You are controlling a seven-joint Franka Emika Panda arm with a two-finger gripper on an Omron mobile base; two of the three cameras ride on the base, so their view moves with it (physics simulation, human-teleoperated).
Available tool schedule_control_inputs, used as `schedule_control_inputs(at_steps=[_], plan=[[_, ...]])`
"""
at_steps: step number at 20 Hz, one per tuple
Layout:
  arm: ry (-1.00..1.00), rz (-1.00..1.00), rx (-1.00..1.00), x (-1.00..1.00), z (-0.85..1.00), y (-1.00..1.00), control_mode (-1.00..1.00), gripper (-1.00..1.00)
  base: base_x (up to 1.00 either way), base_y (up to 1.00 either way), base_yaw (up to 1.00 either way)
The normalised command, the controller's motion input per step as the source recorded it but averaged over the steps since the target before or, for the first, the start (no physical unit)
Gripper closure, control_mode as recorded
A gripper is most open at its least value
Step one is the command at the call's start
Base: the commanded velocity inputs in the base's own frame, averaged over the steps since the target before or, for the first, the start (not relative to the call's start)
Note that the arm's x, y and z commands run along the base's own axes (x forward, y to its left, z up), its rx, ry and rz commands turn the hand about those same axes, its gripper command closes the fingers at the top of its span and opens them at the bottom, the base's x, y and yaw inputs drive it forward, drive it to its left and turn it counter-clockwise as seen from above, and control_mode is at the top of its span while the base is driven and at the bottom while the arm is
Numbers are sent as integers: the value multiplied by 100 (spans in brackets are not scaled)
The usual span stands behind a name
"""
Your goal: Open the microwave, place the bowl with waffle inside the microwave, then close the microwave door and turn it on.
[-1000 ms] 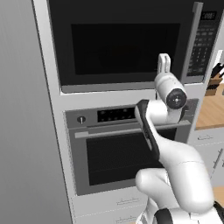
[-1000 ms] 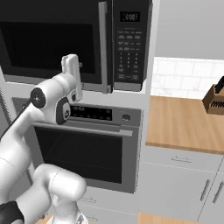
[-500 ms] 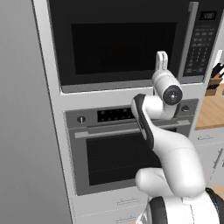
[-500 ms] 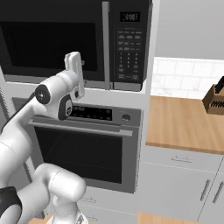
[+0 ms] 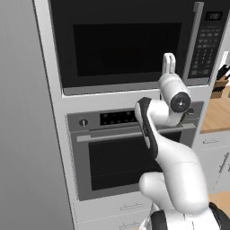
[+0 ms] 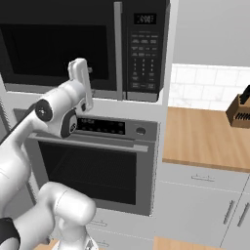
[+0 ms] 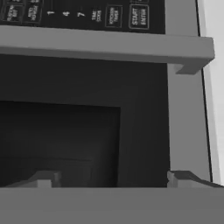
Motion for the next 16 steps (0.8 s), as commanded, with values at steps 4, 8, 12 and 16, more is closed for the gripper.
schedule_control_inputs(at_steps=[4, 8, 12, 16], plan=[[1, 0, -6, -98, 49, -20, -100, -100, 0, 0, 0], [5, 0, -6, -76, 51, -37, -100, -100, 0, 0, 0], [6, 0, -18, -56, 29, -42, -100, -100, 0, 0, 0], [5, 0, -31, -35, 3, -36, -100, -100, 0, 0, 0]])
